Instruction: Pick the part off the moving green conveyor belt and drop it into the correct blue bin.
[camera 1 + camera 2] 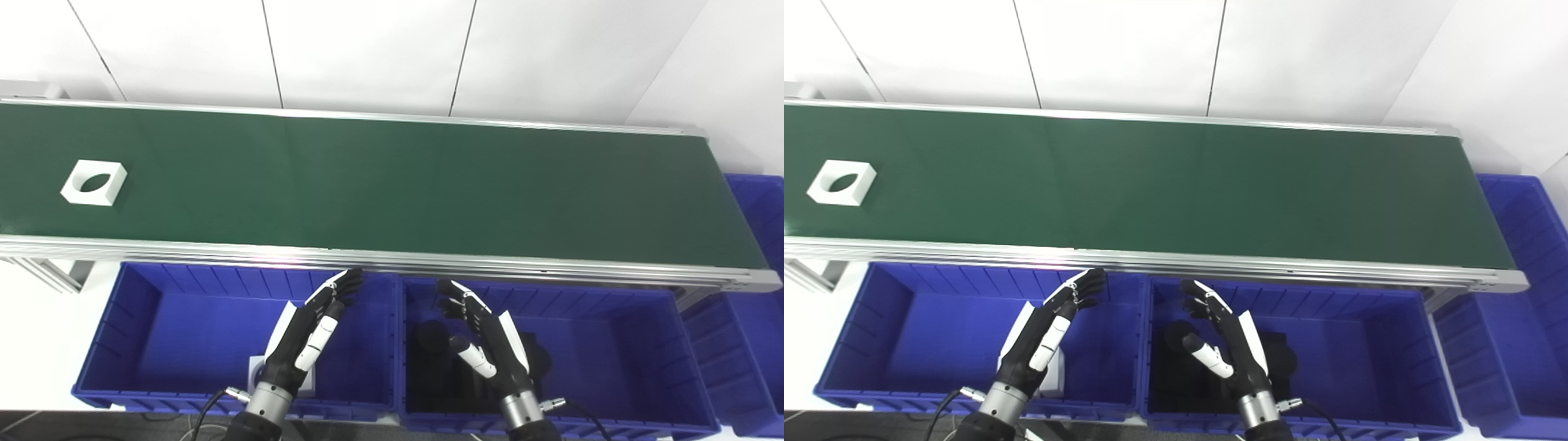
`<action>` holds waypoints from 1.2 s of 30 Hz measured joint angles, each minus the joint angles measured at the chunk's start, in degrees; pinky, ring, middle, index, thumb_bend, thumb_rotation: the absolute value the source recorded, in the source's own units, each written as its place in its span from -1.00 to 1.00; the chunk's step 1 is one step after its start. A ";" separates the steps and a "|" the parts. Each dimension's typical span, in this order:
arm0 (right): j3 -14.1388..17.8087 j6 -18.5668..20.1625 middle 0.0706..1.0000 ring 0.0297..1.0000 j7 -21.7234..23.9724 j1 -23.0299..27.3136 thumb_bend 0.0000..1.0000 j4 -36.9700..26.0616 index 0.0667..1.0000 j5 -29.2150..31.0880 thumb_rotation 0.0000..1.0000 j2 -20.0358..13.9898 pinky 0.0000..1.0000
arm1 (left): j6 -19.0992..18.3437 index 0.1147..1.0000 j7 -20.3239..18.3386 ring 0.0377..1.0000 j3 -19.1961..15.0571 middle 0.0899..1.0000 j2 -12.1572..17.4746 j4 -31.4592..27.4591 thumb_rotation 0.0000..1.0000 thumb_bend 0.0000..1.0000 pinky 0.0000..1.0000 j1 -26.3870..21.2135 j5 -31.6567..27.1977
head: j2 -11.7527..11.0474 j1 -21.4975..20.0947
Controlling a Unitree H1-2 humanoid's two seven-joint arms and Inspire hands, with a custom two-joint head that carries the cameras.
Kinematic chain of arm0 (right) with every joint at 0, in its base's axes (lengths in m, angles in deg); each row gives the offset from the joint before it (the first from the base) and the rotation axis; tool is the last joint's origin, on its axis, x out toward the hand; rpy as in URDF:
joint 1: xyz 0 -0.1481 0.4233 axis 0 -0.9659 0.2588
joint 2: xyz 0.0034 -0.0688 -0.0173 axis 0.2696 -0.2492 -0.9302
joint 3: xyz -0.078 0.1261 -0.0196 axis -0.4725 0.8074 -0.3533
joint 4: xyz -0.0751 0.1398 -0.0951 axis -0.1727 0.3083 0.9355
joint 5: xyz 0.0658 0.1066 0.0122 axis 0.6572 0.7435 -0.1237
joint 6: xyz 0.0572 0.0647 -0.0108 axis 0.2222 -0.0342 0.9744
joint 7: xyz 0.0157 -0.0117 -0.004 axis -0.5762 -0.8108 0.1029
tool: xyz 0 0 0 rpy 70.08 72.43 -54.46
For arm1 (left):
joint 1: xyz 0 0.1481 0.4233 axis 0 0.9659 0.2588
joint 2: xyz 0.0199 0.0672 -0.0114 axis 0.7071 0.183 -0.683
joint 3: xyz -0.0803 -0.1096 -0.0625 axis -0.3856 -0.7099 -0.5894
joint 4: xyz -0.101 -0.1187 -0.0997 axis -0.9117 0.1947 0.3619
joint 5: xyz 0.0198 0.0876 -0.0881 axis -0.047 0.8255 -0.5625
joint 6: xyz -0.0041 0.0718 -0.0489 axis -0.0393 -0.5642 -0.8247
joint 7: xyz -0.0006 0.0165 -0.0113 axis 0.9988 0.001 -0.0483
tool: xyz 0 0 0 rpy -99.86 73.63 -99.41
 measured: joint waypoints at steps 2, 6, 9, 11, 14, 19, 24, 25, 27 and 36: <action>-0.19 0.00 0.65 0.56 -0.23 0.07 0.85 0.00 0.65 -0.01 0.87 -0.09 0.47 | 0.00 0.67 0.03 0.71 0.04 0.69 0.00 0.03 1.00 -0.03 0.65 0.00 0.00 | -0.09 -0.09; -0.43 0.00 0.65 0.55 -0.49 0.18 0.85 0.01 0.65 0.01 0.86 -0.14 0.47 | 0.00 0.67 0.04 0.71 0.07 0.69 0.00 0.12 1.00 -0.01 0.63 0.00 -0.02 | -0.18 0.09; -0.65 0.00 0.65 0.56 -0.82 0.39 0.84 0.22 0.66 0.03 0.86 -0.18 0.46 | 0.00 0.67 0.03 0.71 0.08 0.69 0.00 0.21 1.00 -0.02 0.65 -0.01 -0.15 | -0.26 0.09; -0.76 0.00 0.65 0.56 -0.98 0.71 0.84 0.94 0.66 0.04 0.86 -0.20 0.46 | 0.00 0.67 0.03 0.71 0.11 0.69 0.01 0.27 1.00 -0.03 0.64 -0.01 -0.15 | -0.26 0.09; -0.80 0.00 0.65 0.56 -1.01 0.85 0.85 1.25 0.66 0.17 0.85 -0.31 0.47 | 0.00 0.67 0.03 0.71 0.12 0.69 0.02 0.47 1.00 0.00 0.65 -0.02 -0.15 | -0.44 -0.09; -0.91 0.00 0.65 0.56 -1.08 0.91 0.86 1.60 0.66 0.18 0.86 -0.34 0.48 | 0.00 0.66 0.03 0.70 0.29 0.68 0.21 0.71 1.00 0.00 0.65 -0.04 -0.15 | -0.62 0.00; -1.16 0.00 0.64 0.55 -1.22 1.03 0.85 1.77 0.66 0.12 0.87 -0.50 0.47 | 0.00 0.66 0.00 0.71 0.27 0.68 0.20 0.73 1.00 0.03 0.66 -0.05 -0.25 | -0.70 0.09; -1.24 0.00 0.64 0.55 -1.25 1.09 0.85 1.83 0.66 0.12 0.87 -0.53 0.47 | 0.00 0.67 -0.01 0.71 0.27 0.68 0.20 0.73 1.00 0.02 0.66 -0.05 -0.25 | -0.70 0.09; -1.39 0.00 0.65 0.55 -1.34 1.19 0.84 1.90 0.66 0.08 0.86 -0.57 0.46 | 0.00 0.67 0.00 0.71 0.26 0.69 0.20 0.74 1.00 0.02 0.66 -0.05 -0.24 | -0.70 0.00; -1.61 0.00 0.65 0.55 -1.46 1.26 0.85 2.13 0.66 0.24 0.85 -0.69 0.46 | 0.00 0.67 0.00 0.71 0.30 0.69 0.26 0.98 1.00 0.01 0.66 -0.09 -0.23 | -0.79 -0.18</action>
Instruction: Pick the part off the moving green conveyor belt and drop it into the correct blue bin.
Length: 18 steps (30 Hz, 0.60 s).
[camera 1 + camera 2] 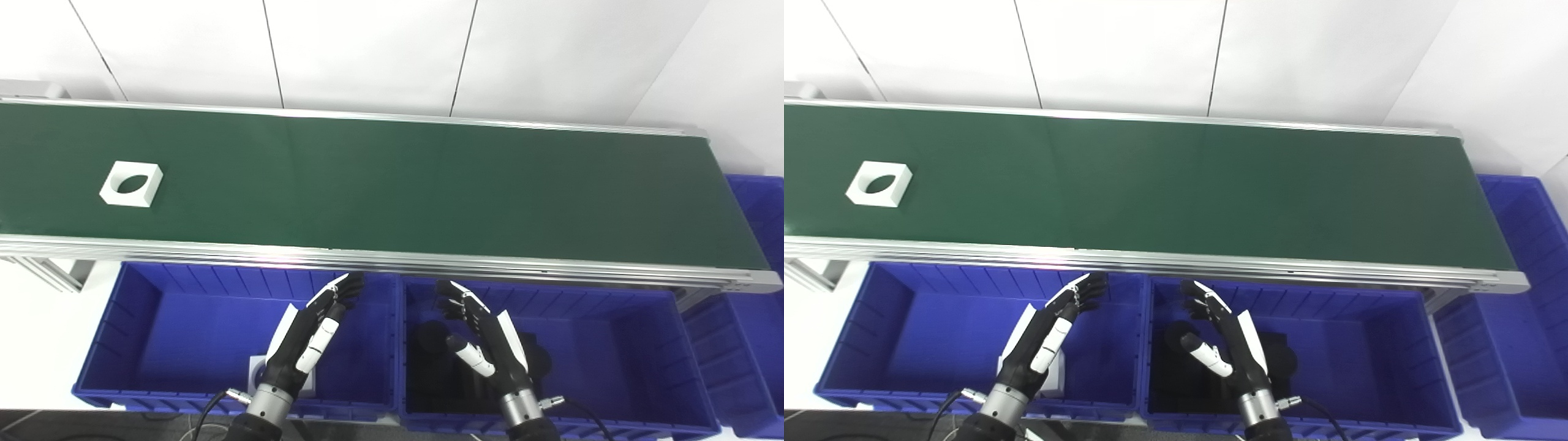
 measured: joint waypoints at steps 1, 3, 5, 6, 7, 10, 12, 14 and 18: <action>-0.01 0.00 0.65 0.55 0.00 0.01 0.85 0.06 0.66 0.00 0.85 0.00 0.46 | 0.00 0.67 0.00 0.71 0.01 0.69 0.02 0.19 1.00 0.00 0.66 -0.04 0.00 | 0.00 0.00; -0.08 0.00 0.65 0.55 -0.02 0.06 0.86 0.27 0.66 -0.03 0.86 0.00 0.46 | 0.00 0.67 0.00 0.71 0.02 0.69 0.11 0.61 1.00 0.00 0.66 -0.09 0.00 | 0.00 0.00; -0.15 0.00 0.65 0.55 -0.11 0.09 0.85 0.51 0.66 -0.10 0.86 0.00 0.46 | 0.00 0.67 -0.01 0.71 0.02 0.69 0.27 0.68 1.00 -0.01 0.66 -0.08 -0.01 | 0.00 0.00; -0.19 0.00 0.65 0.55 -0.12 0.09 0.85 0.58 0.66 -0.11 0.86 0.00 0.46 | 0.00 0.67 -0.01 0.71 0.00 0.69 0.32 0.68 1.00 -0.02 0.66 -0.08 -0.02 | 0.00 -0.09; -0.22 0.00 0.65 0.55 -0.12 0.09 0.85 0.60 0.66 -0.11 0.86 0.01 0.46 | 0.00 0.67 -0.01 0.71 0.00 0.69 0.38 0.68 1.00 -0.02 0.66 -0.08 -0.02 | 0.00 -0.17; -0.23 0.00 0.65 0.56 -0.12 0.08 0.86 0.59 0.66 -0.10 0.86 0.04 0.47 | 0.00 0.68 -0.02 0.71 0.01 0.69 0.44 0.68 1.00 0.01 0.66 -0.08 -0.02 | 0.00 -0.18; -0.23 0.00 0.65 0.56 -0.12 0.08 0.86 0.59 0.66 -0.10 0.87 0.04 0.46 | 0.00 0.67 -0.07 0.71 0.02 0.69 0.47 0.68 1.00 0.02 0.66 -0.08 -0.03 | 0.00 -0.26; -0.23 0.00 0.64 0.55 -0.12 0.08 0.86 0.59 0.66 -0.10 0.87 0.04 0.46 | 0.00 0.67 -0.07 0.71 0.01 0.69 0.50 0.68 1.00 0.03 0.66 -0.08 -0.03 | 0.00 -0.26; -0.20 0.00 0.65 0.56 -0.12 0.08 0.85 0.59 0.66 0.09 0.86 0.07 0.47 | 0.00 0.67 -0.07 0.71 0.04 0.69 0.51 0.68 1.00 0.02 0.65 -0.09 -0.03 | 0.00 -0.26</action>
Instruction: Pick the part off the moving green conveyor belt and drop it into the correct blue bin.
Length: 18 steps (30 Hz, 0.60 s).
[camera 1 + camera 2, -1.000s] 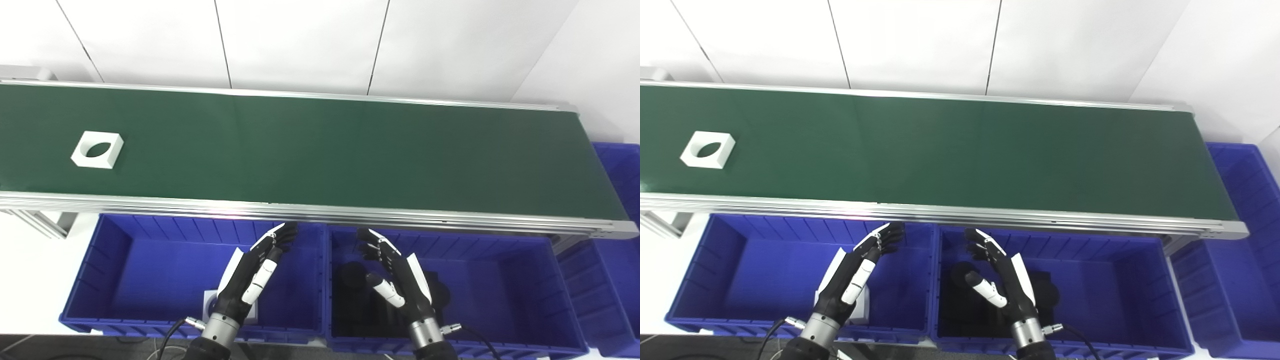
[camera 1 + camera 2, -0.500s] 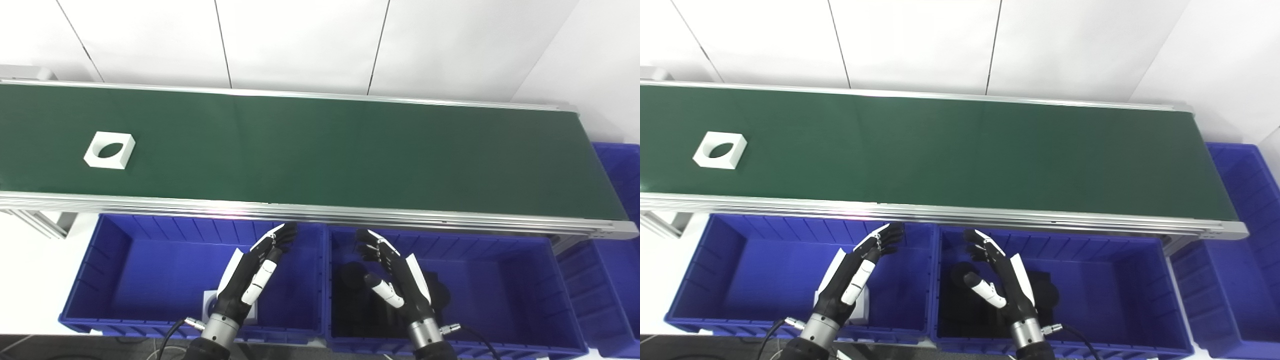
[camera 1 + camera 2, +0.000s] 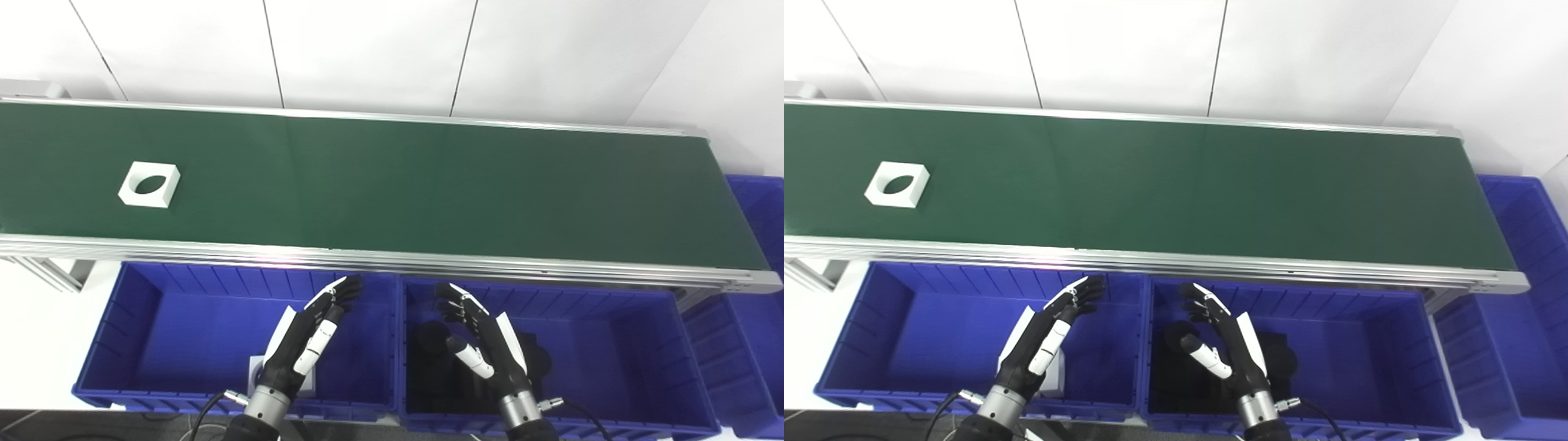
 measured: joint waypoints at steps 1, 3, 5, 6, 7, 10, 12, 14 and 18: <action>0.01 0.00 0.65 0.55 0.00 0.00 0.85 0.00 0.66 0.04 0.86 0.01 0.47 | 0.00 0.67 0.00 0.71 0.00 0.69 0.00 0.00 1.00 0.02 0.66 0.00 0.00 | -0.09 0.00; 0.00 0.00 0.65 0.55 0.00 0.00 0.85 0.01 0.67 0.13 0.87 0.01 0.47 | 0.00 0.68 0.00 0.71 -0.02 0.69 0.00 0.00 1.00 0.03 0.66 0.00 -0.01 | -0.17 0.09; 0.00 0.00 0.65 0.56 0.01 0.03 0.86 0.05 0.67 0.22 0.87 0.01 0.47 | 0.00 0.68 0.00 0.72 -0.03 0.70 -0.01 0.00 1.00 0.03 0.67 0.00 -0.01 | -0.18 0.09; 0.01 0.00 0.65 0.56 0.03 0.03 0.86 0.10 0.67 0.27 0.87 0.01 0.47 | 0.00 0.68 -0.01 0.72 -0.03 0.70 -0.01 0.00 1.00 0.03 0.67 0.00 -0.02 | -0.18 0.09; 0.02 0.00 0.66 0.56 0.08 0.03 0.87 0.15 0.67 0.36 0.86 0.01 0.47 | 0.00 0.68 -0.01 0.72 -0.03 0.70 -0.01 0.00 0.99 0.04 0.67 0.00 -0.02 | -0.18 0.00; 0.09 0.00 0.66 0.56 0.26 0.03 0.86 0.28 0.66 0.89 0.86 0.03 0.47 | 0.00 0.68 -0.02 0.72 -0.04 0.70 -0.01 0.01 0.99 0.03 0.67 0.00 -0.03 | -0.26 0.00; 0.13 0.00 0.65 0.56 0.38 0.04 0.87 0.37 0.66 0.96 0.86 0.03 0.47 | 0.00 0.68 -0.02 0.71 -0.01 0.69 -0.01 0.01 1.00 0.00 0.66 0.00 -0.02 | -0.44 0.00; 0.12 0.00 0.66 0.57 0.43 0.04 0.85 0.48 0.66 0.97 0.86 0.03 0.47 | 0.00 0.68 -0.02 0.71 0.02 0.70 -0.01 0.02 1.00 0.03 0.65 -0.01 -0.01 | -0.61 0.09; -0.03 0.00 0.67 0.57 0.38 0.36 0.84 1.28 0.67 0.93 0.86 0.02 0.48 | 0.07 0.69 -0.01 0.71 0.13 0.70 -0.02 0.99 0.98 0.09 0.65 -0.31 -0.02 | -2.80 1.75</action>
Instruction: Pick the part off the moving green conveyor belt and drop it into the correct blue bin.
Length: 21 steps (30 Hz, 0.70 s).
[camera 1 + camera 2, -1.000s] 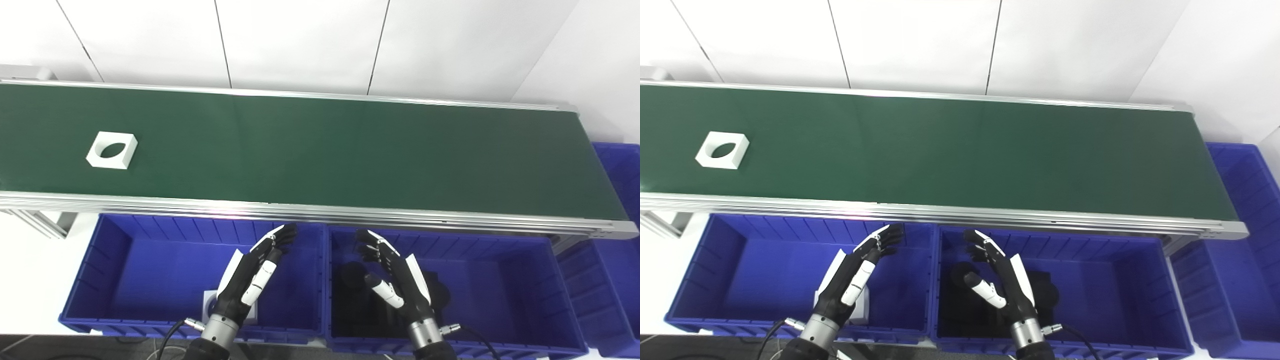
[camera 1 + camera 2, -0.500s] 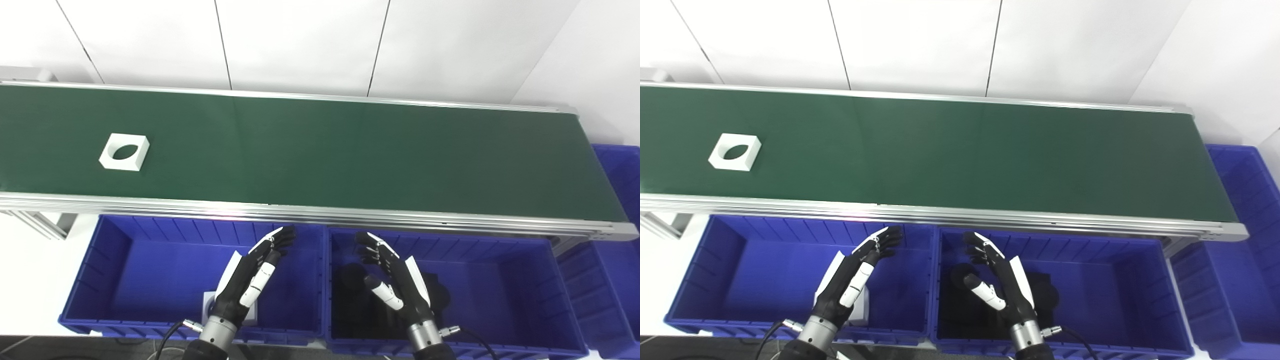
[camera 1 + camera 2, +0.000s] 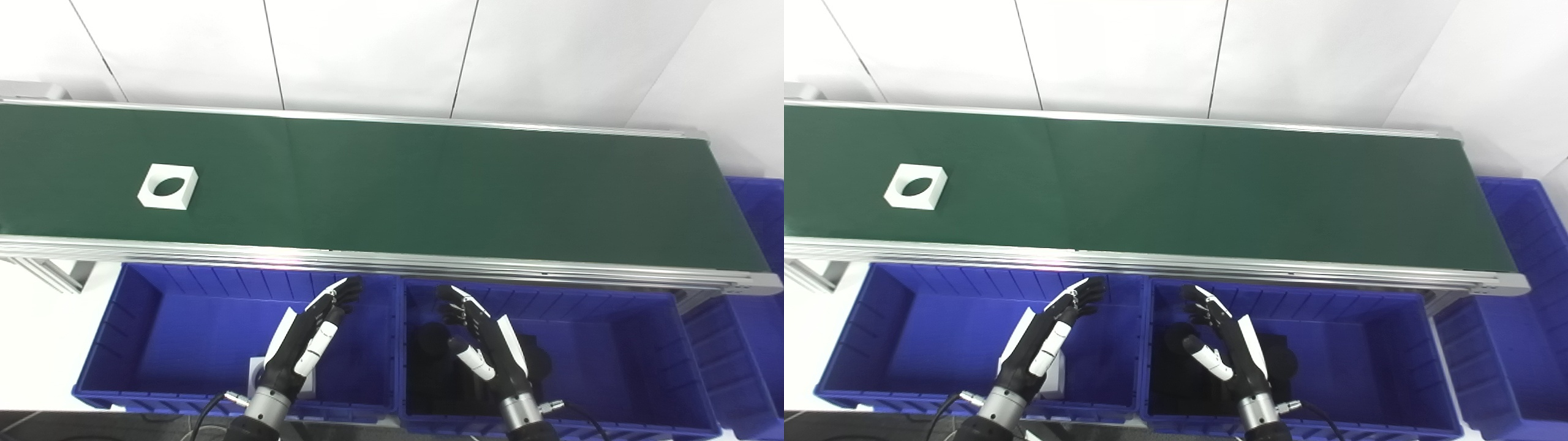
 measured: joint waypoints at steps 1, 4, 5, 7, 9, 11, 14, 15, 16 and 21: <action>-0.06 0.00 0.67 0.57 -0.01 0.19 0.83 0.43 0.67 0.00 0.86 0.00 0.47 | 0.03 0.68 0.02 0.71 0.04 0.69 -0.01 0.51 0.98 0.11 0.65 -0.14 0.00 | -1.40 1.40; -0.51 0.00 0.67 0.55 -0.18 0.60 0.80 1.81 0.68 0.04 0.86 -0.14 0.46 | 0.06 0.66 0.41 0.69 0.35 0.68 -0.03 2.02 0.94 0.16 0.63 -0.33 0.09 | -2.81 2.73; -0.67 -0.03 0.66 0.55 -0.39 0.60 0.79 2.04 0.68 0.05 0.87 -0.21 0.45 | 0.16 0.65 0.69 0.69 0.47 0.67 -0.12 2.59 0.92 0.19 0.64 -0.37 0.09 | -4.91 4.30; -0.80 -0.24 0.66 0.55 -0.55 1.04 0.81 2.79 0.68 0.24 0.88 -0.25 0.44 | 0.23 0.63 1.04 0.68 0.72 0.66 -0.42 4.45 0.88 0.19 0.62 -0.68 0.08 | -5.80 4.75; -0.84 -0.39 0.63 0.54 -1.05 1.74 0.83 3.81 0.65 0.64 0.87 -0.25 0.46 | 0.23 0.61 1.57 0.66 1.26 0.65 -0.59 6.09 0.83 0.16 0.58 -1.04 0.16 | -8.17 5.63; -0.88 -0.59 0.62 0.53 -1.27 2.19 0.84 4.54 0.64 0.73 0.86 -0.20 0.48 | 0.25 0.59 2.55 0.64 1.96 0.63 -0.63 7.13 0.82 0.14 0.53 -1.35 0.32 | -8.62 5.72; -1.09 -1.15 0.60 0.52 -1.74 2.62 0.86 5.63 0.61 0.77 0.84 -0.17 0.49 | 0.25 0.56 3.78 0.61 2.67 0.61 -0.71 7.96 0.80 0.20 0.48 -1.79 0.87 | -9.41 5.90; -1.25 -1.20 0.60 0.53 -2.09 2.65 0.87 5.83 0.61 0.78 0.85 -0.17 0.48 | 0.25 0.55 4.05 0.61 2.77 0.60 -0.72 8.06 0.79 0.21 0.48 -1.96 0.98 | -9.76 5.99; -1.36 -1.28 0.60 0.53 -2.21 2.69 0.88 5.97 0.61 0.85 0.85 -0.16 0.47 | 0.25 0.55 4.36 0.61 2.85 0.60 -0.74 8.13 0.79 0.19 0.48 -2.10 0.98 | -9.77 5.99; -1.43 -1.43 0.61 0.53 -2.40 3.08 0.90 6.42 0.60 1.13 0.86 -0.16 0.44 | 0.25 0.54 5.04 0.60 3.12 0.59 -0.74 8.15 0.79 0.21 0.46 -2.27 1.01 | -9.77 5.99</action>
